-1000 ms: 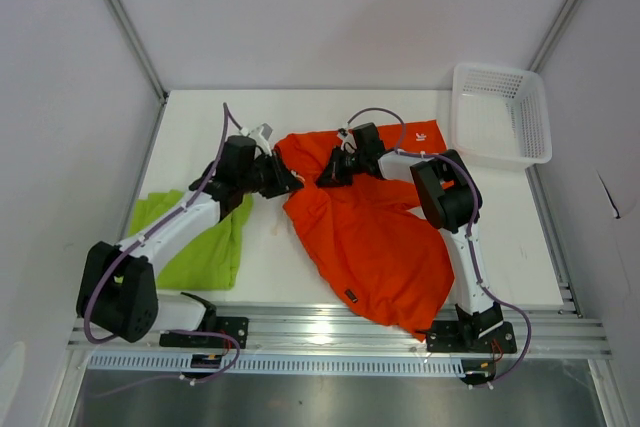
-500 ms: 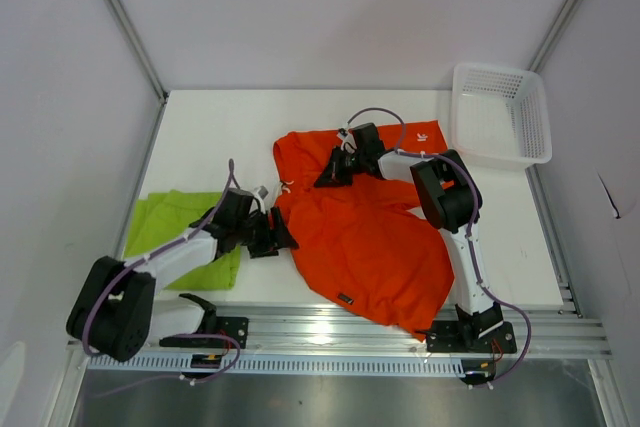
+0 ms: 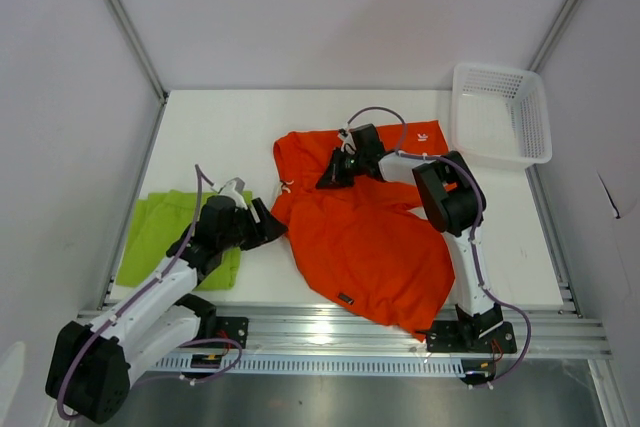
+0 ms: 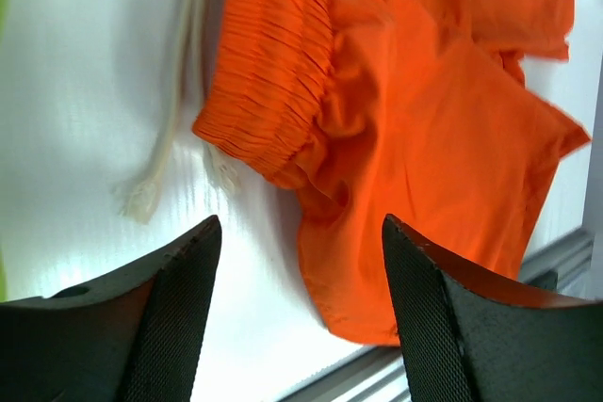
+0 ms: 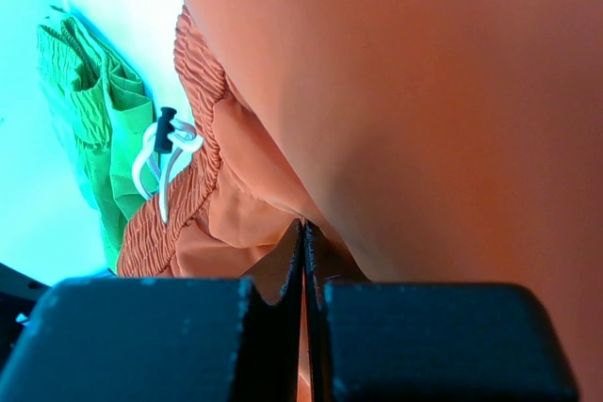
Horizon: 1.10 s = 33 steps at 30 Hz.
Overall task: Fold and stack the shorts
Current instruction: Flatten the shorts out
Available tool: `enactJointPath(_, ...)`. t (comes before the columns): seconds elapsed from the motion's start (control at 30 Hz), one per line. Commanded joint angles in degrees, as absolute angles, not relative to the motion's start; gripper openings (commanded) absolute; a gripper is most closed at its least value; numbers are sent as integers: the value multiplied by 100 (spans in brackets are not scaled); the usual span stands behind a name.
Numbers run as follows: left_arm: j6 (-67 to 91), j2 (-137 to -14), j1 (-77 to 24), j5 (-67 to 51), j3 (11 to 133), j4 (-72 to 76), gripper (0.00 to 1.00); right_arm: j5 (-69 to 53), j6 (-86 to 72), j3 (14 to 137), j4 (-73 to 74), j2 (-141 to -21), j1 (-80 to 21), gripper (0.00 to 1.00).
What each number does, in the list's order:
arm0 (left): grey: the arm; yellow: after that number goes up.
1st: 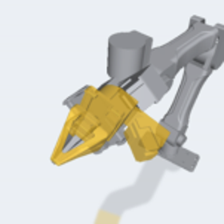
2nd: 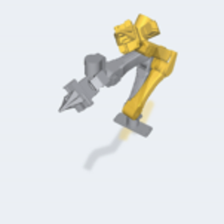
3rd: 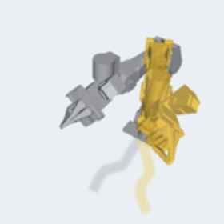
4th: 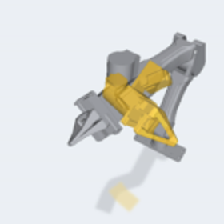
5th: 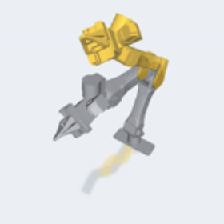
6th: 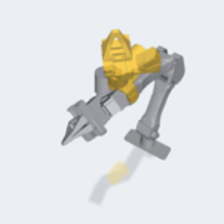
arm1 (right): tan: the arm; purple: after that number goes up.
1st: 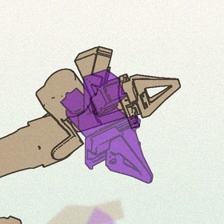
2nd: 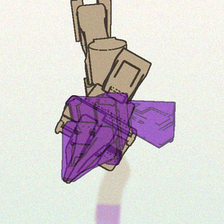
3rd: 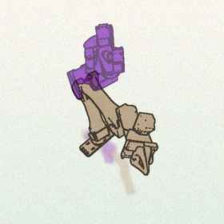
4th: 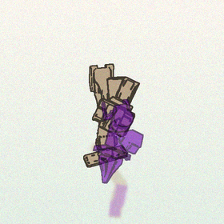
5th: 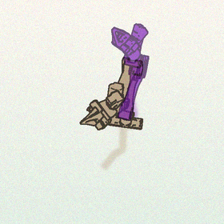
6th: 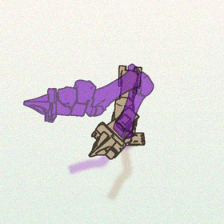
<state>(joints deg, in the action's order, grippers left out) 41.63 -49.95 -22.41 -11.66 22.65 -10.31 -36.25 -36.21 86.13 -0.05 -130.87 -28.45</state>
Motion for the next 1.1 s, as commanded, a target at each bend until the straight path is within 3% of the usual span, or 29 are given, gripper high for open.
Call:
enactJointPath(0.0, 4648, -4817, -2197, -416, 2197, -913, 71, -3216, -3463, 8306, 194, -12999, -2848, 0)
enactJointPath(0.17, 4974, -4887, -2022, -211, 2180, -932, 69, -3278, -3560, 8227, 62, -12999, -2848, 0)
enactJointPath(0.53, 4395, -5659, -1459, -966, 1934, 1447, 73, -3472, -3551, 8358, -35, -12964, -2892, 2)
enactJointPath(0.8, 4544, -6854, -1450, -1915, 1837, 2539, 69, -3533, -3586, 8657, 229, -13087, -2918, 2)
enactJointPath(1.0, 4526, -6891, -1459, -2337, 1521, 3093, 67, -3779, -3753, 8640, -78, -13035, -2918, 2)
enactJointPath(1.07, 4518, -6856, -1459, -2373, 1398, 3199, 67, -3823, -3884, 8578, -430, -12912, -2927, 6)
